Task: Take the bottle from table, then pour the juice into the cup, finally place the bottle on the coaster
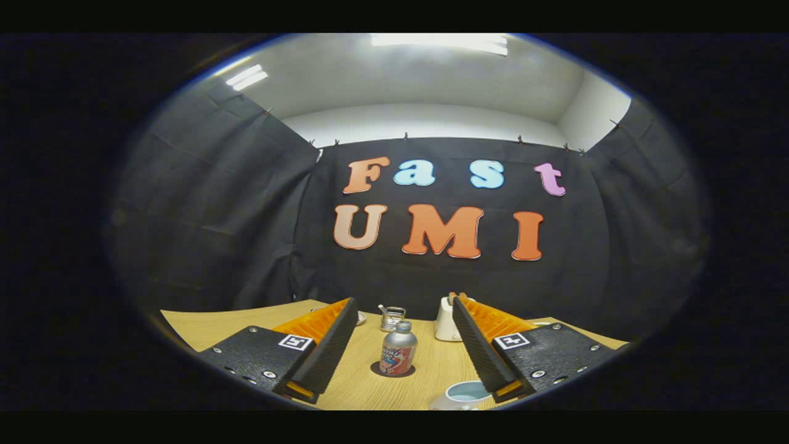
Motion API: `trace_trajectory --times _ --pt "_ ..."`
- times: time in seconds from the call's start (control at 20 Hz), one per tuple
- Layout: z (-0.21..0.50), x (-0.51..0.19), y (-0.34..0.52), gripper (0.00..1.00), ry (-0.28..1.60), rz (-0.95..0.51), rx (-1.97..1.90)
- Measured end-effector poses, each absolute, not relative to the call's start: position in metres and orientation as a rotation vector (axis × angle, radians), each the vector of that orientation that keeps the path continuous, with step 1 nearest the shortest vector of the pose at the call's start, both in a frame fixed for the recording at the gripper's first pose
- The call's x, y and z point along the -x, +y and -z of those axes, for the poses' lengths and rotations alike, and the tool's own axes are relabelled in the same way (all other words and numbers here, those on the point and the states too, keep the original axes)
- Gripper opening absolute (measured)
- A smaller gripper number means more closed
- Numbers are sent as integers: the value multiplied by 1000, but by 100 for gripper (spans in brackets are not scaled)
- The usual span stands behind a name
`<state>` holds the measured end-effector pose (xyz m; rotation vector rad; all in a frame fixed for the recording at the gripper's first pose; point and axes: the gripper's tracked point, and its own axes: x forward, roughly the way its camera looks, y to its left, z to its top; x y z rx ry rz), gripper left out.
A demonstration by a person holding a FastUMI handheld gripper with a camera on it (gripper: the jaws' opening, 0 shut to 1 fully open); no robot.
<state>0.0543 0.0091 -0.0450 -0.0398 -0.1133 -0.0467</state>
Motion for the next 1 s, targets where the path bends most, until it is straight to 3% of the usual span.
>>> trace_trajectory --times 1.0 --pt "37 -26 -85 92 -194 142 -77"
